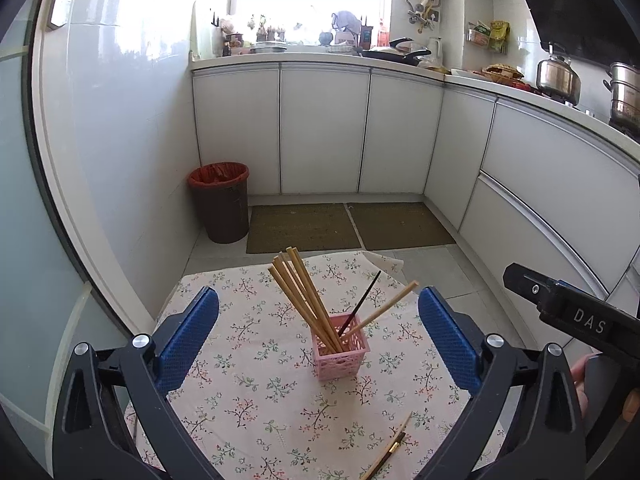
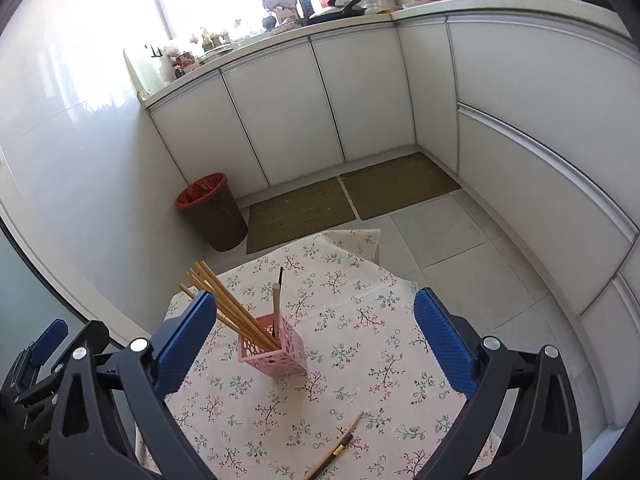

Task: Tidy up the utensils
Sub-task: 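Move both open tools to the last two chopsticks on the cloth, then grasp the wooden chopstick with the left tool while the right tool grasps the dark chopstick, then carry both held chopsticks over the pink basket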

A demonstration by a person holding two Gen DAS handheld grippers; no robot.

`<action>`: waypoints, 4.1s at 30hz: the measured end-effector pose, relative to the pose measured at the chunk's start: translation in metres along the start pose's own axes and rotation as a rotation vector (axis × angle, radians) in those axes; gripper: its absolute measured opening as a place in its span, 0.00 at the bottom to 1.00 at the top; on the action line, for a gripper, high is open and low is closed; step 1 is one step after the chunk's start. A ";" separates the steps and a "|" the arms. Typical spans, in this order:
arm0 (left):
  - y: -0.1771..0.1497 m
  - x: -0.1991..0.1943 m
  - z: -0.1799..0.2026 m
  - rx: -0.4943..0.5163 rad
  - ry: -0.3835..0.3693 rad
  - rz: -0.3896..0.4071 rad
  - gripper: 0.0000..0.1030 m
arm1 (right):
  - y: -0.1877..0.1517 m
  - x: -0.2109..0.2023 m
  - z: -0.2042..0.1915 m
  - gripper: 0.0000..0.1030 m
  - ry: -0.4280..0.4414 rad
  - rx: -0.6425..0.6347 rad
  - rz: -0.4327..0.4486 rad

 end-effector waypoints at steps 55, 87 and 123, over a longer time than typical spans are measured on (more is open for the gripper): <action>-0.232 0.227 0.135 0.370 -0.140 -0.821 0.17 | -0.196 0.075 0.179 0.93 -0.171 0.406 -0.484; -0.146 0.096 -0.006 0.189 -0.057 -0.430 0.04 | -0.239 0.185 0.025 0.89 -0.134 0.198 -0.816; -0.069 0.031 -0.014 0.008 -0.133 -0.154 0.04 | -0.085 0.016 0.006 0.07 0.151 -0.113 -0.173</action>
Point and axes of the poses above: each gripper's, at about its wrist camera, not at the fingertips, and x roughly the way its jaws point, z to its right, y to its top, the point moved 3 cm from there along x, roughly the way its jaws point, and after that the axes turned 1 degree about -x, right-handed, at the moved point
